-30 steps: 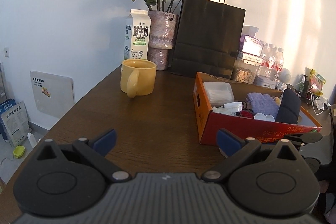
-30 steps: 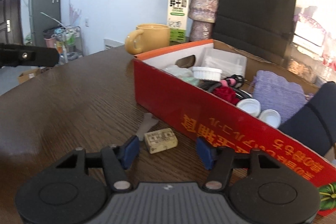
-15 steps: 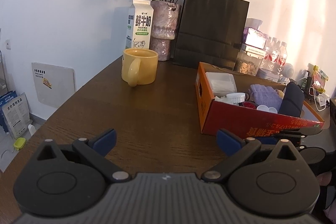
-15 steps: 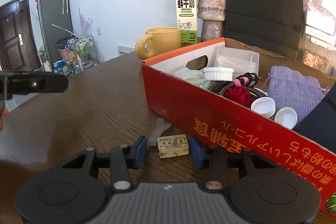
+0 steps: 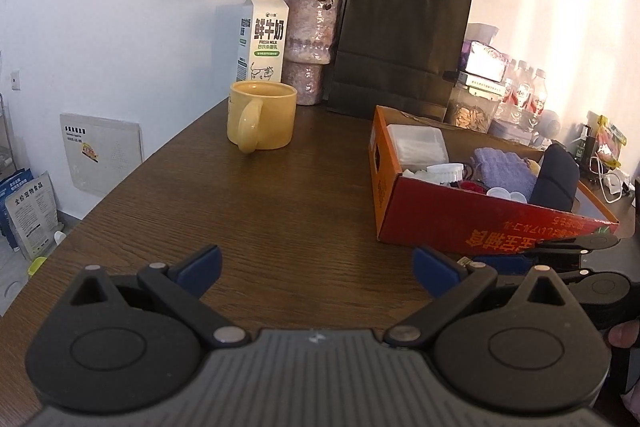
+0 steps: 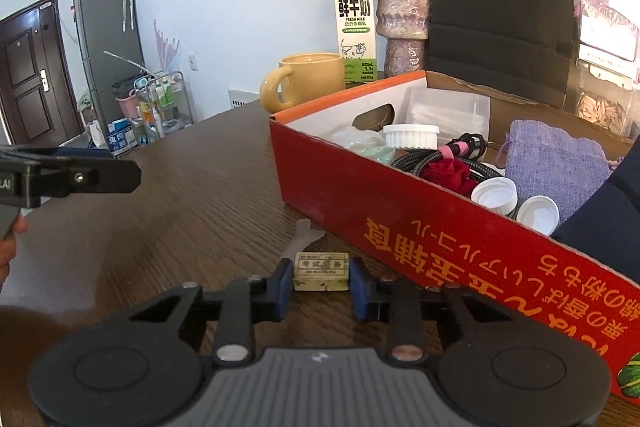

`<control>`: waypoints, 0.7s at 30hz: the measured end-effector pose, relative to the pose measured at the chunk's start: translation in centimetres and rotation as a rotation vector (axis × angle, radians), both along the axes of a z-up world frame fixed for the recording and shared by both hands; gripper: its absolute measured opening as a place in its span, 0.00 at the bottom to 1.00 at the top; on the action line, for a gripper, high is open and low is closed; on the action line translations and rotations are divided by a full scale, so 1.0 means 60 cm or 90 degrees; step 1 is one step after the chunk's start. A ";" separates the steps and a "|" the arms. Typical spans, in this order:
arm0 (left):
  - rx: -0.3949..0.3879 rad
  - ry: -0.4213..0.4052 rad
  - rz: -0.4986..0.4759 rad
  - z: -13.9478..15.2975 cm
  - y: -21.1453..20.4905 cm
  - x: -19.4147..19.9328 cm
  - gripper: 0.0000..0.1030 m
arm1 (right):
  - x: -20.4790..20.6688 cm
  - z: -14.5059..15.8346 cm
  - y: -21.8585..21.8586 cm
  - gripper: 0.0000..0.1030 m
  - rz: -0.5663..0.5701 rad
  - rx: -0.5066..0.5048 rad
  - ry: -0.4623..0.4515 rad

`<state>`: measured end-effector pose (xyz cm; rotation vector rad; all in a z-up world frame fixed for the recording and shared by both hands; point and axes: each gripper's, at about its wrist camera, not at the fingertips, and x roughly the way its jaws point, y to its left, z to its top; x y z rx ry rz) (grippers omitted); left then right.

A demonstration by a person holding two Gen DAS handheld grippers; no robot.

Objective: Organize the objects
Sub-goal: 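Grasp the small beige labelled block with the right gripper, then grasp the small clear plastic piece with the left gripper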

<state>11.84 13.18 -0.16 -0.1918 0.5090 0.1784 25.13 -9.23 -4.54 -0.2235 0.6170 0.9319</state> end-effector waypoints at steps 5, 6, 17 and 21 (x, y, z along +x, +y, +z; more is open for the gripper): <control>0.000 0.010 -0.010 -0.004 -0.015 0.009 1.00 | -0.015 0.008 -0.017 0.28 -0.023 0.019 -0.023; 0.000 0.013 -0.013 -0.006 -0.019 0.012 1.00 | -0.020 0.010 -0.023 0.28 -0.030 0.021 -0.029; 0.008 0.061 -0.081 -0.041 -0.102 0.087 1.00 | -0.054 0.025 -0.123 0.28 -0.112 0.060 -0.061; 0.018 0.066 -0.089 -0.050 -0.134 0.111 1.00 | -0.058 0.024 -0.156 0.28 -0.151 0.063 -0.070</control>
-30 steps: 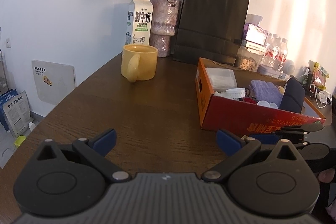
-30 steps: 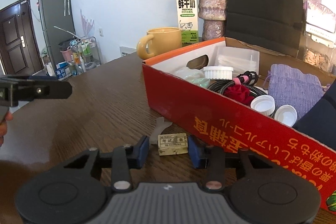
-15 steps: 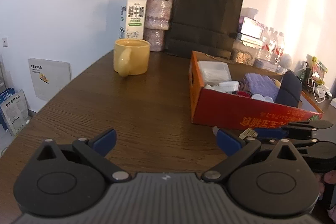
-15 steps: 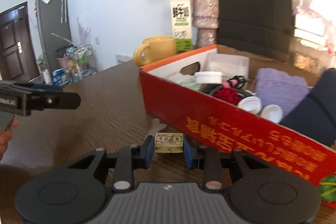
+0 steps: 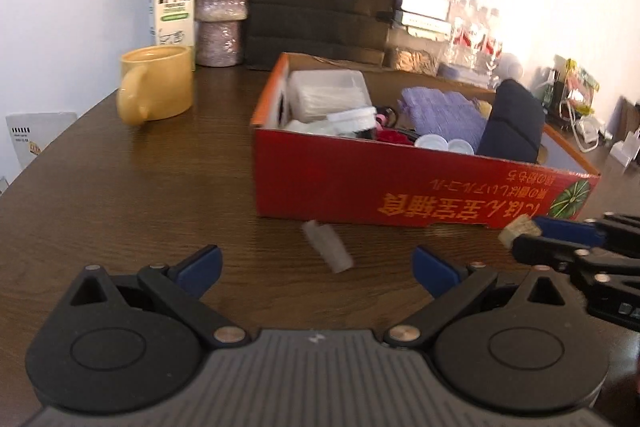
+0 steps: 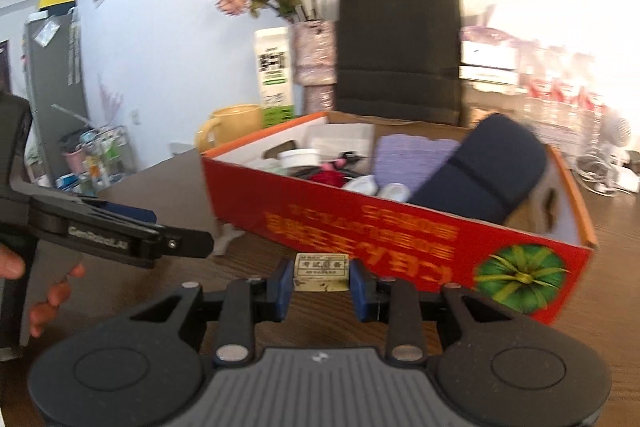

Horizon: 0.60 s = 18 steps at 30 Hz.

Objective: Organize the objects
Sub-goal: 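Grasp the small clear plastic piece with the left gripper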

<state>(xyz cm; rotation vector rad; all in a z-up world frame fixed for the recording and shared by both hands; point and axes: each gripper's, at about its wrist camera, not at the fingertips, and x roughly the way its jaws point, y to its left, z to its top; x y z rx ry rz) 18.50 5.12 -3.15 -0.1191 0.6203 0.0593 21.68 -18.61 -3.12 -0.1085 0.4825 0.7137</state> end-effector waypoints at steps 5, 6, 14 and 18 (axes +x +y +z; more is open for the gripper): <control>0.034 -0.007 0.017 -0.004 -0.025 0.022 0.96 | -0.003 0.001 -0.027 0.28 -0.034 0.007 -0.013; 0.039 -0.005 0.020 -0.005 -0.029 0.026 0.94 | -0.004 0.002 -0.030 0.28 -0.036 0.011 -0.015; 0.041 0.018 0.039 -0.017 -0.035 0.041 0.61 | -0.010 0.004 -0.026 0.28 -0.023 0.013 -0.027; 0.048 0.013 0.043 -0.016 -0.035 0.040 0.15 | -0.011 0.004 -0.025 0.28 -0.020 0.014 -0.029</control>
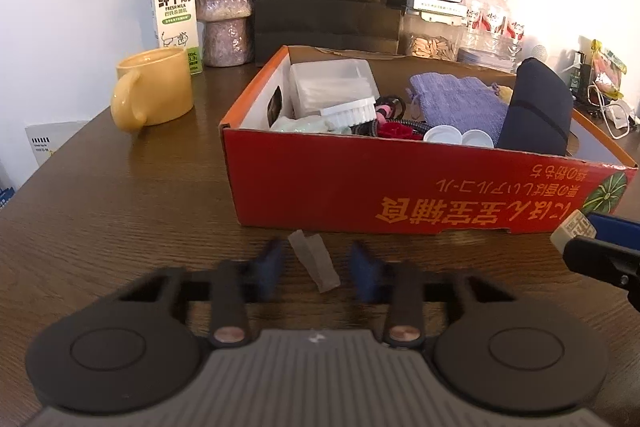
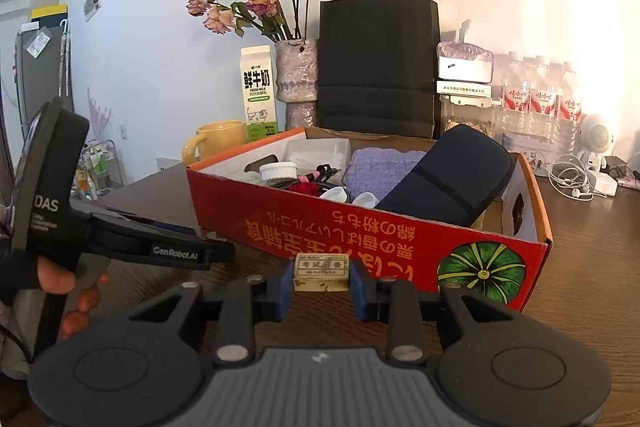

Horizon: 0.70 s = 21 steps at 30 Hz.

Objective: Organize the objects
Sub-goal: 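Grasp the small clear plastic piece with the left gripper, then carry the block and clear piece over the box with both grippers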

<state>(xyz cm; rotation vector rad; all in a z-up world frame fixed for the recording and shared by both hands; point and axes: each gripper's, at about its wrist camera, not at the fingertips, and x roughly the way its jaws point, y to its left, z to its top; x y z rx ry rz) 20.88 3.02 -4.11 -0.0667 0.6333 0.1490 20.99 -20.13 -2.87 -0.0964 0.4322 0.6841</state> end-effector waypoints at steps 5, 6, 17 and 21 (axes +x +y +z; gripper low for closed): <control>-0.022 -0.005 0.003 0.000 0.012 0.000 0.07 | -0.002 -0.001 0.002 0.28 0.005 -0.002 0.001; -0.024 -0.005 0.002 0.000 0.013 0.000 0.07 | -0.002 -0.002 0.003 0.28 0.006 -0.002 0.001; -0.089 -0.090 -0.027 0.045 0.023 -0.068 0.05 | -0.002 -0.004 0.003 0.28 0.002 0.000 0.003; -0.091 -0.121 -0.050 0.072 0.018 -0.091 0.05 | -0.004 -0.003 0.005 0.28 0.002 -0.003 -0.003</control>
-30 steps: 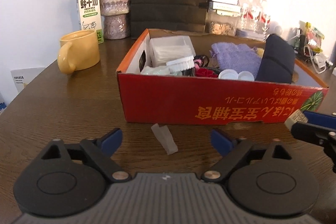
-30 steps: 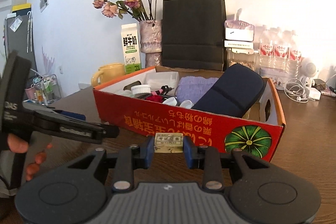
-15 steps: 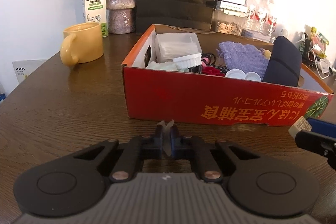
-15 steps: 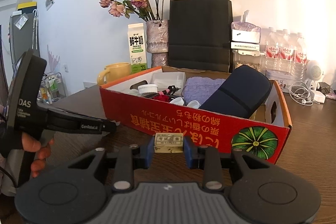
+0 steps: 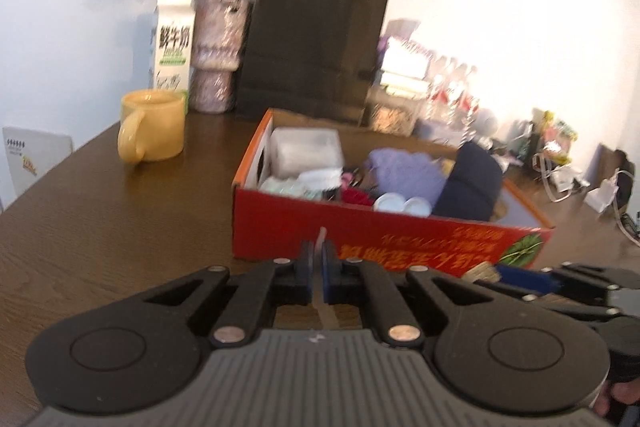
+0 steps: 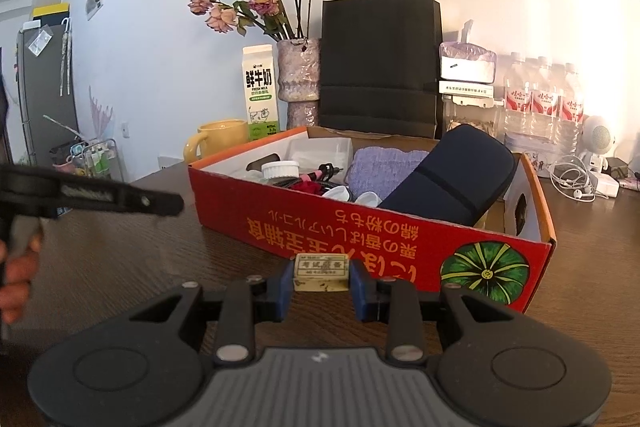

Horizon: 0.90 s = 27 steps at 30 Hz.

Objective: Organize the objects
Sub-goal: 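Carry the block and clear piece over the box with both grippers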

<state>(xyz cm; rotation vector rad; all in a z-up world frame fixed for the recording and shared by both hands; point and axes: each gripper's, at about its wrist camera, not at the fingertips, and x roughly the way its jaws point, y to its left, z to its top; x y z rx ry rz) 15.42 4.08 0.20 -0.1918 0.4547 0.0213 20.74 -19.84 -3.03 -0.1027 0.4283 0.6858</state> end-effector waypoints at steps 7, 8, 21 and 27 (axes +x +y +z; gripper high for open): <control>-0.001 -0.040 -0.021 0.032 -0.009 -0.013 0.05 | -0.008 0.004 0.003 0.28 0.000 0.003 -0.009; -0.001 -0.044 -0.024 0.035 -0.010 -0.015 0.05 | -0.009 0.006 0.003 0.28 -0.001 0.005 -0.011; 0.000 -0.112 -0.064 0.088 -0.032 0.024 0.05 | 0.012 0.072 0.050 0.28 -0.016 0.049 -0.065; -0.020 -0.122 -0.073 0.090 -0.033 0.065 0.05 | 0.049 0.090 0.085 0.28 -0.041 0.050 -0.085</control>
